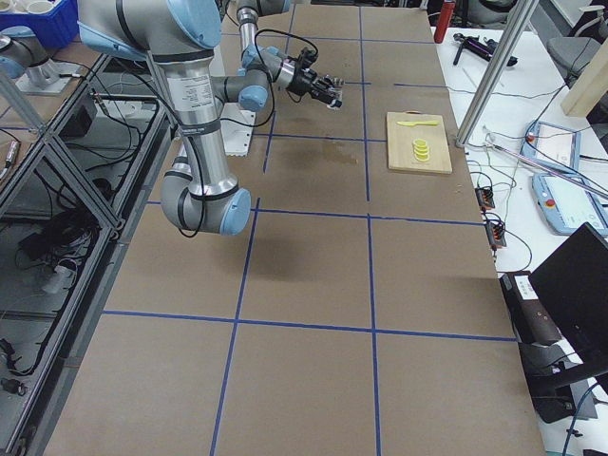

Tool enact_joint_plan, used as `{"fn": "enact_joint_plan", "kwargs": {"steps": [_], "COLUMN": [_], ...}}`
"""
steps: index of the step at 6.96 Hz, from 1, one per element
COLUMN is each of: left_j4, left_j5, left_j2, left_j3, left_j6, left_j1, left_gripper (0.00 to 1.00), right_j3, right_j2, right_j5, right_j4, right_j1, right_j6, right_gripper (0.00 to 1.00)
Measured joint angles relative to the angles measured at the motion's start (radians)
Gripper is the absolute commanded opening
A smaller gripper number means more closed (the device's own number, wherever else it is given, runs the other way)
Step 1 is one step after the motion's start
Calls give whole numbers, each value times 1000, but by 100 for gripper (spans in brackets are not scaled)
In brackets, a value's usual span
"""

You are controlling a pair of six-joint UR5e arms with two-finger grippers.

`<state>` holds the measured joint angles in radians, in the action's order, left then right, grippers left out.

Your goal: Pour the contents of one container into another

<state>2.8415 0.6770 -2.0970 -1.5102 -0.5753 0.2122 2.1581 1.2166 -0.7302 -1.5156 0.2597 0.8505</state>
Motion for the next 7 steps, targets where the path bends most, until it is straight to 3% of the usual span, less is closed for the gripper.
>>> {"fn": "enact_joint_plan", "kwargs": {"steps": [1, 3, 5, 7], "left_j4": [35, 149, 265, 324], "left_j5": [1, 1, 6, 21], "left_j2": [34, 122, 222, 339], "left_j3": [-11, -19, -31, -51], "left_j6": [0, -1, -1, -1], "left_j1": [3, 6, 10, 14], "left_gripper": [0, 0, 0, 0], "right_j3": [0, -53, -134, -175], "right_j2": [75, 219, 312, 367], "right_j5": [-54, -187, -219, -222], "right_j4": [48, 284, 508, 624], "right_j1": [44, 149, 192, 200], "right_j6": [17, -5, -12, -16], "right_gripper": [14, 14, 14, 14]}}
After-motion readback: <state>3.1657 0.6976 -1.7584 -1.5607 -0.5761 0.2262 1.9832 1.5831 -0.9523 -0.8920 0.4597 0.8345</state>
